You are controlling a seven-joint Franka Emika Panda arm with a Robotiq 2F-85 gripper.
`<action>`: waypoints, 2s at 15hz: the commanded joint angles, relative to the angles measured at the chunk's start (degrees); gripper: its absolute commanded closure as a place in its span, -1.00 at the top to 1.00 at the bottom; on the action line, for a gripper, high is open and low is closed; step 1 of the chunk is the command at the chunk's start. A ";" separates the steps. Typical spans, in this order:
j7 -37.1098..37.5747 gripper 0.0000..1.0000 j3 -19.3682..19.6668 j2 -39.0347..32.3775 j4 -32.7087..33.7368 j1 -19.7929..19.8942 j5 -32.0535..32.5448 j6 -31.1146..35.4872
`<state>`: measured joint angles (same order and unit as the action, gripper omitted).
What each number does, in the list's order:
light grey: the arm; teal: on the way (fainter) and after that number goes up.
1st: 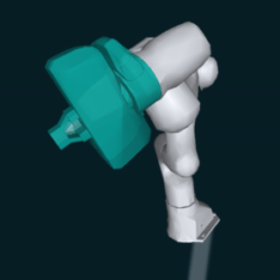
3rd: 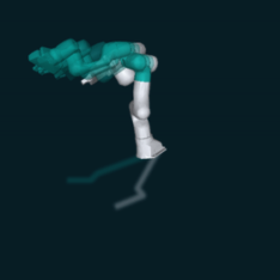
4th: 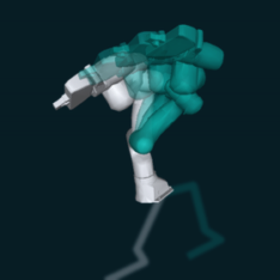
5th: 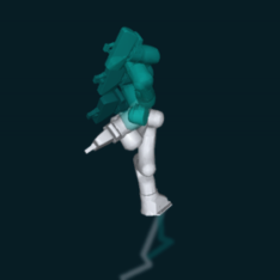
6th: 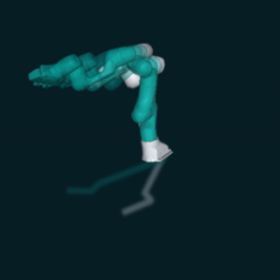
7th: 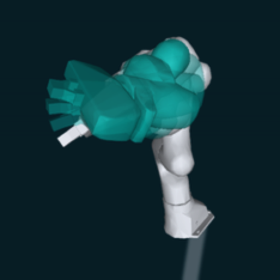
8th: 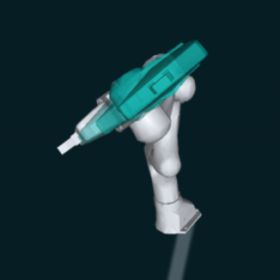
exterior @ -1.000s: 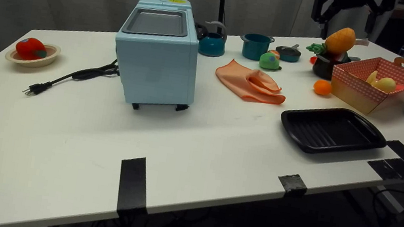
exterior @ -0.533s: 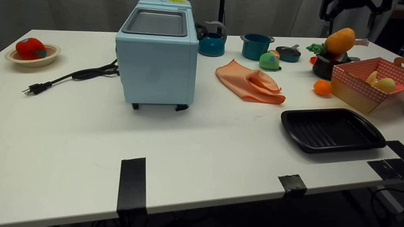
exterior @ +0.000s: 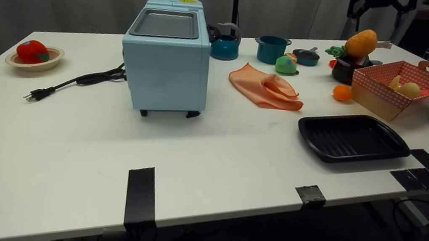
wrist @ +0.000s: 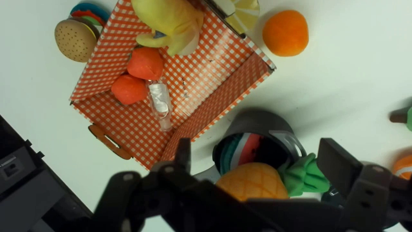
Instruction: Take the pineapple plush toy from the black pot and put it on the oven tray
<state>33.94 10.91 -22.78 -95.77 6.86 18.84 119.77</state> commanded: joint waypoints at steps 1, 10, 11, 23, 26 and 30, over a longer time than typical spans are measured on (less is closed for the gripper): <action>-0.29 1.00 1.35 -0.67 0.91 -0.92 -0.70 -0.03; 1.01 1.00 1.57 -5.69 7.17 -1.01 -1.68 -2.43; 1.15 1.00 1.53 -6.83 8.47 -0.91 -2.15 -2.94; 5.39 1.00 4.49 -24.28 31.70 1.55 -7.41 -12.77; 6.75 1.00 4.63 -27.63 36.45 2.91 -8.60 -12.27; 8.46 1.00 4.51 -31.00 41.31 4.30 -10.07 -11.35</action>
<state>41.20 15.14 -49.46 -61.61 9.95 10.93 109.40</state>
